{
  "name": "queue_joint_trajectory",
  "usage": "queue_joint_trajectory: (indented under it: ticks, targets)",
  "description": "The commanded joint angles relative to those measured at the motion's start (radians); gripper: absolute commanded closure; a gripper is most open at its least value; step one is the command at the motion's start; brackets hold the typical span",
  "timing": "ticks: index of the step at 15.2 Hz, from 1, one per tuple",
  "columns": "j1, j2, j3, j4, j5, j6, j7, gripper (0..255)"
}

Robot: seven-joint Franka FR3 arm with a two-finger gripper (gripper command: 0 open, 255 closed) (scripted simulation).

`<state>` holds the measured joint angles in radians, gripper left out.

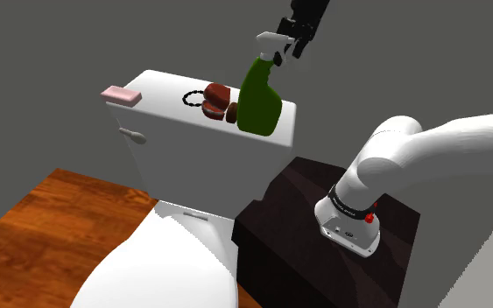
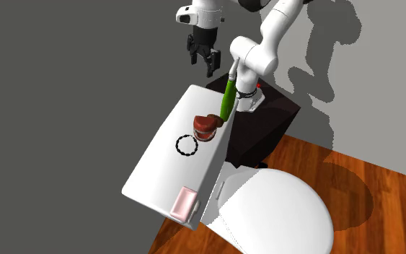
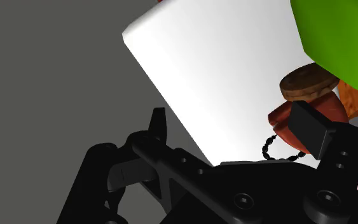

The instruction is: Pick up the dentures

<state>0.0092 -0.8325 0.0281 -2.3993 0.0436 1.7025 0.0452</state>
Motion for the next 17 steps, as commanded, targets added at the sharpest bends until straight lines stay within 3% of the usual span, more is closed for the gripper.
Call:
queue_joint_trajectory:
  ticks: [1, 8, 14, 17]
  targets:
    - [0.000, 0.000, 0.000, 0.000, 0.000, 0.000, 0.000, 0]
    - [-0.001, 0.184, 0.183, 0.079, 0.065, 0.058, 0.260, 0]
    - [-0.021, 0.395, 0.327, 0.209, 0.070, 0.097, 0.486, 0]
    - [-0.021, 0.418, 0.342, 0.198, 0.068, 0.126, 0.509, 0]
